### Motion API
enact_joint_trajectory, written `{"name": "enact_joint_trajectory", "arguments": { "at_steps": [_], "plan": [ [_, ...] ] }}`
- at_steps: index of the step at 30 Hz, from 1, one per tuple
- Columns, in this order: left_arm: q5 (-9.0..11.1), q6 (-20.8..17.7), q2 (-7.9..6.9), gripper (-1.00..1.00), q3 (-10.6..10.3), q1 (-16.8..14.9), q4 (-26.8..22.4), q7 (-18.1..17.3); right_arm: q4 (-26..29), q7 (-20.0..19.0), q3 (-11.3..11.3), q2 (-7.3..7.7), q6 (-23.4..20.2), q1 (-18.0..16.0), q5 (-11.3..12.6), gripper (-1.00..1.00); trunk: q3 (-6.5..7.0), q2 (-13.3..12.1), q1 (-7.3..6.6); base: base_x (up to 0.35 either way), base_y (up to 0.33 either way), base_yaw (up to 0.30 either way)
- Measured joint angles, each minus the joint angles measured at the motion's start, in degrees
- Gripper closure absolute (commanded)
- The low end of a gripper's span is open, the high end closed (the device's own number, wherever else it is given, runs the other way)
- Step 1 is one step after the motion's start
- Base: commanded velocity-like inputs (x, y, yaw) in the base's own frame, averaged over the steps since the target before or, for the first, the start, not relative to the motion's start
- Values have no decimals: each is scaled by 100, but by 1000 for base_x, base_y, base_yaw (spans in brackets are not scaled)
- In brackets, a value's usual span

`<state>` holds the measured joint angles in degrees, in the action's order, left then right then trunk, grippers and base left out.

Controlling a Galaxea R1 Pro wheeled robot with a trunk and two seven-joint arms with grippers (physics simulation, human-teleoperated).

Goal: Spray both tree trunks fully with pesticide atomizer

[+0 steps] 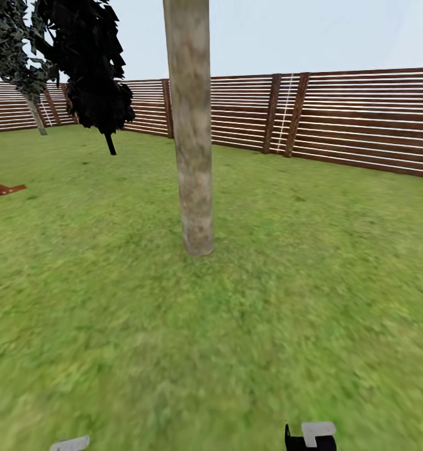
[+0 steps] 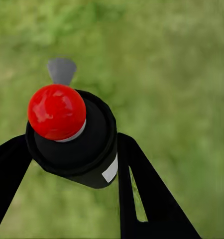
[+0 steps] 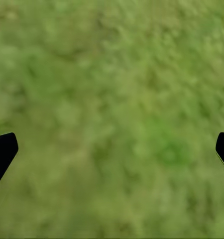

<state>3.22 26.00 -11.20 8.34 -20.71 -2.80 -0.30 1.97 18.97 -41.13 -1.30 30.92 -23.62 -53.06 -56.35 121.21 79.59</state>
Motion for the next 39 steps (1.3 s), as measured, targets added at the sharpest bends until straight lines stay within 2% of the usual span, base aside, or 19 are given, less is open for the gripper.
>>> {"name": "enact_joint_trajectory", "arguments": {
  "at_steps": [4,6,7,9,15,23,28,31,33,34,35,36,37,39],
  "plan": [
    [5,7,9,100,17,-19,-68,-10,-26,1,1,23,21,0,-12,-100,0,0,0,338,0,0],
    [-3,-5,-28,100,18,-38,-311,-1,-29,-4,6,31,12,0,-12,-100,1,0,0,339,0,0],
    [1,-16,-166,100,41,-22,-541,-13,-25,-3,7,23,20,0,-4,-100,1,0,0,339,0,0],
    [0,-16,-259,100,9,-9,-652,-36,-20,5,4,4,30,0,4,-100,0,0,0,339,0,0],
    [-1,-20,-257,100,5,21,-493,-15,1,12,-2,30,32,0,6,-100,0,0,0,339,0,0],
    [-16,-6,-313,100,29,158,-387,6,-12,4,0,-7,16,0,13,-100,0,0,0,339,0,0],
    [-11,6,-297,100,70,209,-389,-6,-16,-33,8,-16,2,0,4,-100,0,0,0,339,0,0],
    [-70,-14,-259,100,7,186,-479,-60,16,-47,25,-7,5,0,-16,-100,0,0,0,339,0,0],
    [-221,-28,-253,100,-57,108,-601,-121,83,-73,29,16,4,-7,-34,-100,1,0,0,339,0,0],
    [-555,-54,-267,100,-245,81,-750,-332,286,-392,33,23,-6,-10,-198,-100,1,0,0,339,0,0],
    [-834,-88,-272,100,-313,2,-922,-618,522,-890,33,30,-16,-32,-445,-100,1,0,0,339,0,0],
    [-1022,-116,-275,100,-325,-100,-1070,-830,731,-1326,24,32,-26,-65,-627,-100,1,0,0,324,0,0],
    [-1347,-137,-276,100,-365,-248,-1285,-1205,1150,-2119,37,28,-66,-163,-871,-100,2,0,0,203,0,0],
    [-1729,-286,-260,100,-362,-466,-1643,-1929,1723,-3562,35,6,-292,-432,-1073,-100,2,0,2,79,0,0]
  ]
}}
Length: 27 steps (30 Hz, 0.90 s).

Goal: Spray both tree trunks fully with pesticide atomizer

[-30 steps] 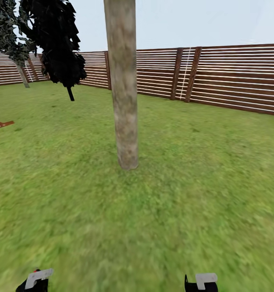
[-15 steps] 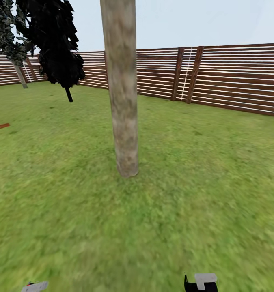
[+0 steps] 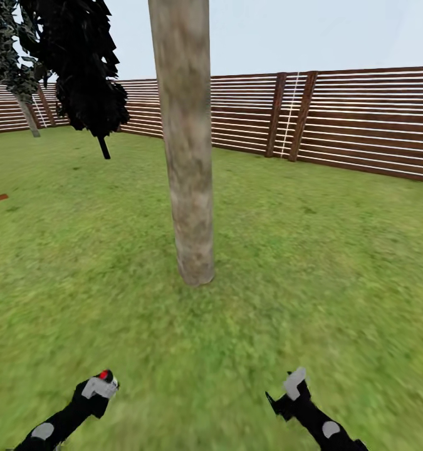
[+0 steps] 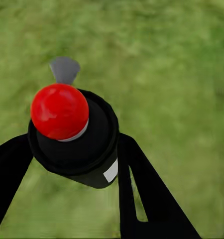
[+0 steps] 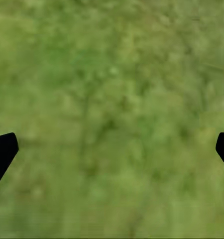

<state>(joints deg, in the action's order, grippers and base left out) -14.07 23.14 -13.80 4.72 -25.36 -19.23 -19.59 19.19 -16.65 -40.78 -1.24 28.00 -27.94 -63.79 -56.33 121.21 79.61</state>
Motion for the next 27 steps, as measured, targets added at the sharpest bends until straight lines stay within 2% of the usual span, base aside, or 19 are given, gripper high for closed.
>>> {"name": "enact_joint_trajectory", "arguments": {
  "at_steps": [1,3,5,7,8,9,10,12,14,17,18,20,24,25,27],
  "plan": [
    [-175,-265,9,100,-2,-137,-181,-400,125,-530,1,-5,-153,-172,-31,-100,0,0,1,27,0,0],
    [-618,-1110,18,100,-1,-432,-526,-1382,223,-1205,98,-9,-303,-519,-147,-100,0,0,1,11,0,0],
    [-1040,-1741,6,100,8,-662,-812,-2397,258,-1538,567,-7,-345,-734,-356,-100,-1,0,1,3,0,0],
    [-1227,-1925,-17,100,11,-855,-980,-3082,271,-1646,1032,-7,-368,-861,-427,-100,-1,0,1,0,0,0],
    [-1284,-1955,-12,100,9,-914,-1032,-3350,270,-1702,1166,-13,-372,-911,-440,-100,-1,0,1,0,0,0],
    [-1355,-1973,-4,100,3,-950,-1077,-3635,269,-1959,1253,-22,-372,-950,-450,-100,-2,0,1,0,0,0],
    [-1428,-1973,-1,100,-3,-954,-1093,-3770,272,-2295,1284,-21,-367,-966,-455,-100,-2,0,1,0,0,0],
    [-1602,-1976,12,100,-10,-956,-1105,-3873,274,-2602,1306,-19,-364,-976,-457,-100,-2,0,1,0,0,0],
    [-1976,-1972,63,100,0,-944,-1109,-3895,266,-2704,1317,-37,-363,-980,-457,-100,-2,0,1,0,0,0],
    [-2496,-1978,256,100,7,-926,-1104,-3879,268,-2733,1345,-256,-362,-981,-457,-100,-2,0,1,0,0,0],
    [-2585,-1982,285,100,10,-925,-1104,-3884,268,-2734,1348,-302,-363,-981,-457,100,-2,0,1,0,0,0],
    [-2704,-1991,323,100,13,-924,-1103,-3890,262,-2739,1355,-411,-361,-982,-458,100,-2,0,1,0,0,0],
    [-2740,-1974,342,100,11,-924,-1103,-3909,260,-2745,1384,-539,-360,-982,-499,100,-2,0,1,0,0,0],
    [-2738,-1971,366,100,13,-924,-1104,-3914,262,-2749,1489,-561,-359,-982,-521,100,-2,0,1,0,0,0],
    [-2752,-1969,445,100,8,-924,-1103,-3918,271,-2752,1909,-683,-361,-982,-540,100,-2,0,1,0,0,0]
  ]
}}
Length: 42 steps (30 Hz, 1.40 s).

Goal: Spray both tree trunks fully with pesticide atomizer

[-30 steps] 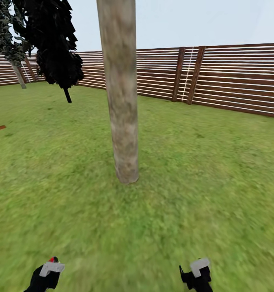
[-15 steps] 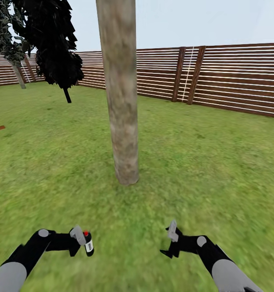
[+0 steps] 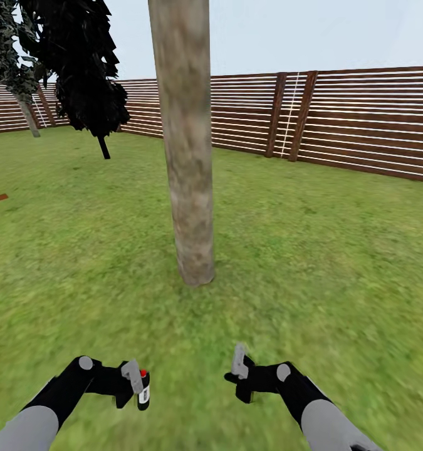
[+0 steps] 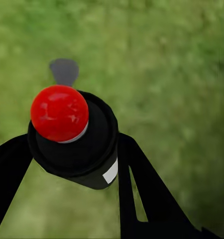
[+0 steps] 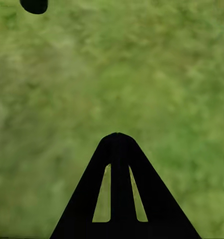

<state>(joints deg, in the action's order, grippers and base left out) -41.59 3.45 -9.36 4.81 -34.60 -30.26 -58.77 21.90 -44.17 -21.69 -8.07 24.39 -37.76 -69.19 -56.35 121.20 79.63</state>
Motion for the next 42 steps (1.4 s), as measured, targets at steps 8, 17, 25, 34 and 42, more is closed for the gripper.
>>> {"name": "enact_joint_trajectory", "arguments": {
  "at_steps": [8,17,25,34,42],
  "plan": [
    [-490,4,309,100,-3,1,41,12,8,-3,440,-186,-1,0,-9,100,0,0,0,0,0,0],
    [-633,14,402,100,-460,7,90,28,-8,-9,442,-186,-3,0,0,100,0,0,0,0,0,0],
    [-566,13,556,100,-751,8,114,384,-2,-98,450,-186,2,-22,7,100,0,0,0,0,0,0],
    [-544,17,698,100,-752,12,118,815,8,-590,442,-186,2,-106,26,100,0,0,0,0,0,0],
    [-581,36,951,100,-785,23,285,825,8,-591,444,-186,1,-108,26,100,0,0,0,0,0,0]
  ]
}}
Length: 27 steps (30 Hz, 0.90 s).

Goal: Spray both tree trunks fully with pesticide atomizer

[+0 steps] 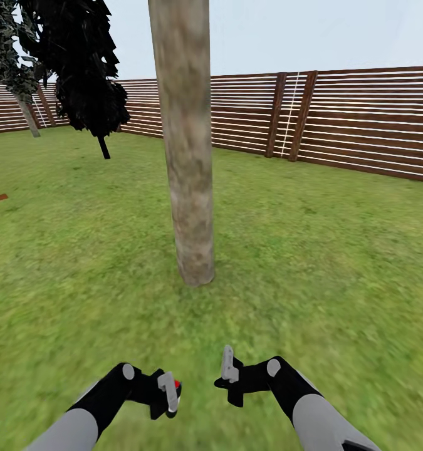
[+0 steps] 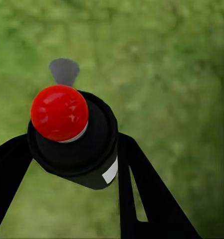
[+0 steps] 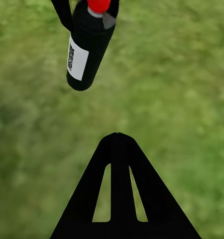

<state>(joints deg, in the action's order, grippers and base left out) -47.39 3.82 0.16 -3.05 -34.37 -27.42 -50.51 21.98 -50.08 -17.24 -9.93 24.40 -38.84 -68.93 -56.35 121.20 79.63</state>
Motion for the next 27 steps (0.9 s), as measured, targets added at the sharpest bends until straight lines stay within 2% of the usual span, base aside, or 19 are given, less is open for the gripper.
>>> {"name": "enact_joint_trajectory", "arguments": {
  "at_steps": [8,9,12,14,22,27],
  "plan": [
    [-21,4,145,100,-21,2,7,-1,2,-9,-3,0,1,-5,0,100,0,0,0,0,0,0],
    [-24,1,178,100,-62,2,2,-1,6,-9,-3,0,2,-6,0,100,0,0,0,0,0,0],
    [-24,-22,223,100,-442,-1,-4,6,24,-9,-2,0,2,-11,0,100,0,0,0,0,0,0],
    [-27,-41,276,100,-548,-5,-9,8,65,-9,-2,0,-3,-14,0,100,0,0,0,0,0,0],
    [38,-62,342,100,-577,-7,-5,233,79,-8,-3,0,-1,-15,5,100,0,0,0,0,0,0],
    [64,-74,452,100,-569,-7,-1,521,79,-8,-2,0,2,-15,2,100,0,0,0,0,0,0]
  ]
}}
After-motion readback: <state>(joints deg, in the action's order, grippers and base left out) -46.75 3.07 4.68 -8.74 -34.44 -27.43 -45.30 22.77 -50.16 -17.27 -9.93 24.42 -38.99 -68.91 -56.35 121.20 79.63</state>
